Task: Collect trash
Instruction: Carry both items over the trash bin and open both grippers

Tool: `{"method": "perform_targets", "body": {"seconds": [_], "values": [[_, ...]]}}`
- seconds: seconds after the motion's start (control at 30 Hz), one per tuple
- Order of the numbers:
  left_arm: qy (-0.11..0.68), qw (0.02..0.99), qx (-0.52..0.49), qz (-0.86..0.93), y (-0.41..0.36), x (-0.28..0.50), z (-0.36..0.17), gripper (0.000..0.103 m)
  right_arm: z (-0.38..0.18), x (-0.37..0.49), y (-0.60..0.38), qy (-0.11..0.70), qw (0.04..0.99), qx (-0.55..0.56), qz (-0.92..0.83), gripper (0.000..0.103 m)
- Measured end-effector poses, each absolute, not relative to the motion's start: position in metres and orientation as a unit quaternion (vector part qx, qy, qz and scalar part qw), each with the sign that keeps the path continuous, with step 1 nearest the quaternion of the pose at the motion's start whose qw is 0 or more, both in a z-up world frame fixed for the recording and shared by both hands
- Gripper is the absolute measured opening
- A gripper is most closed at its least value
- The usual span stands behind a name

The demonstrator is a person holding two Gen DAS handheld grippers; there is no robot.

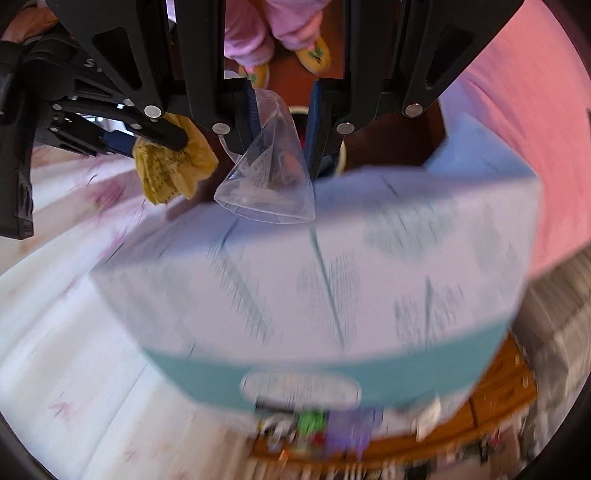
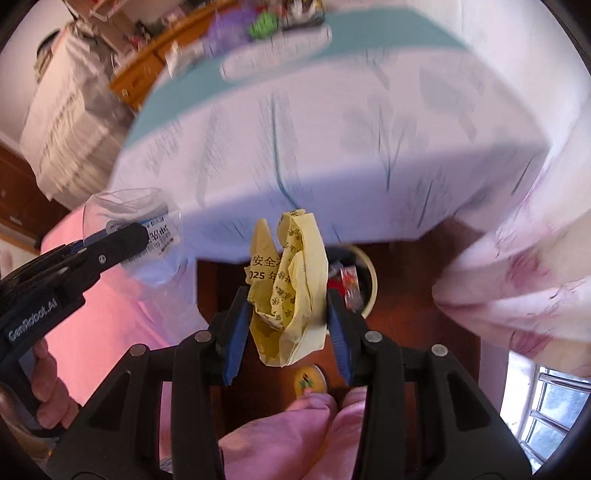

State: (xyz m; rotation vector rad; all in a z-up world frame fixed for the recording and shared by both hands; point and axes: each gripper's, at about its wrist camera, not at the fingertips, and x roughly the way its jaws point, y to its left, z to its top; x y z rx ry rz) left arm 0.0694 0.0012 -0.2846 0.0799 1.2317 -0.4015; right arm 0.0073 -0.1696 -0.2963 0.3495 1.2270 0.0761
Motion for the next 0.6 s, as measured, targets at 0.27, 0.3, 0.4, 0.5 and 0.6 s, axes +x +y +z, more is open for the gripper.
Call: {"method": "perform_targets", "body": {"seconds": [0.27,0.3,0.4,0.5,0.6], "values": [[0.596,0.784,0.036,-0.169,-0.012,0.051,-0.452,0.021,-0.453,-0.008,-0.173,0.606,0.779,0.155,0.045,0.037],[0.597,0.784,0.036,-0.165,-0.013,0.051,-0.471,0.021,-0.473,-0.009,-0.175,0.607,0.777,0.156,0.046,0.038],[0.606,0.780,0.032,-0.152,-0.014,0.056,-0.520,0.021,-0.521,-0.007,-0.180,0.612,0.773,0.161,0.048,0.038],[0.607,0.782,0.016,-0.139,-0.011,0.063,-0.557,0.034,-0.559,-0.006,-0.184,0.612,0.773,0.160,0.055,0.043],[0.604,0.786,0.008,-0.132,-0.008,0.067,-0.576,0.075,-0.583,-0.003,-0.186,0.610,0.774,0.159,0.061,0.052]]}}
